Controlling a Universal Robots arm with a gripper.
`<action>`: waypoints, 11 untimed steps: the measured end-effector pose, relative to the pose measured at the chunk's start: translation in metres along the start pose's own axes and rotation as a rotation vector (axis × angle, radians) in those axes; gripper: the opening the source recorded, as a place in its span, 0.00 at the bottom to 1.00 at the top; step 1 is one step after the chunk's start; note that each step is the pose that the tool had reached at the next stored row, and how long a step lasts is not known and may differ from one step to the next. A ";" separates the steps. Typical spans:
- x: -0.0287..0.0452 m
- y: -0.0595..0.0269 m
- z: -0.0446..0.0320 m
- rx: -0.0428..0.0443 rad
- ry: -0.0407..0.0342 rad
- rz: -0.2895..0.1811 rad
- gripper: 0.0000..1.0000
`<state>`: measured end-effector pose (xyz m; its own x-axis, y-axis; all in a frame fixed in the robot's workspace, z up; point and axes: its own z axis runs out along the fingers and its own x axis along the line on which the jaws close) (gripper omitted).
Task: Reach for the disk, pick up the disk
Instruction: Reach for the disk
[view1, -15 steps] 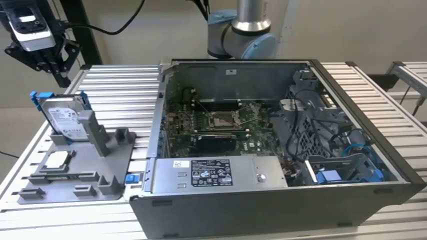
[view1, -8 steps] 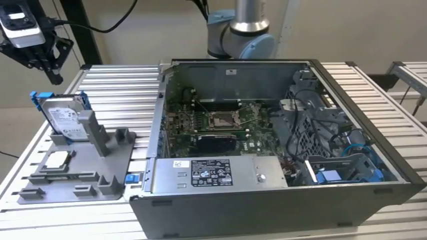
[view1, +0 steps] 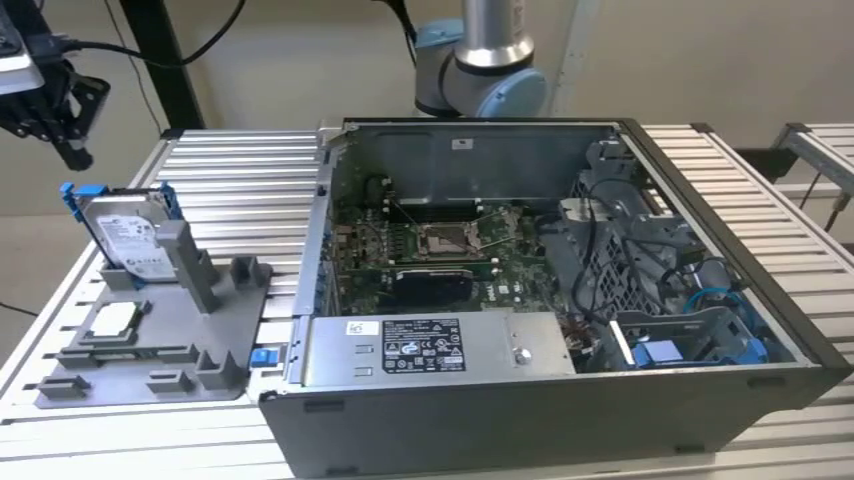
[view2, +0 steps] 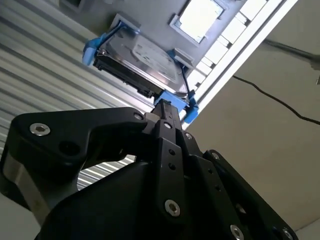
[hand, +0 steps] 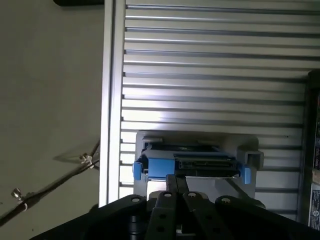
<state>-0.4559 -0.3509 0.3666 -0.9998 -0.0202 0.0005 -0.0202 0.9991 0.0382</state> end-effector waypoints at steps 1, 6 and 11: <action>0.0029 0.0001 0.0001 0.0000 0.0001 0.000 0.00; 0.0065 0.0012 0.0006 0.0000 -0.0001 0.000 0.00; 0.0058 0.0019 0.0008 0.0000 0.0000 -0.002 0.00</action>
<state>-0.4617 -0.3491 0.3658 -0.9998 -0.0219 0.0005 -0.0218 0.9990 0.0382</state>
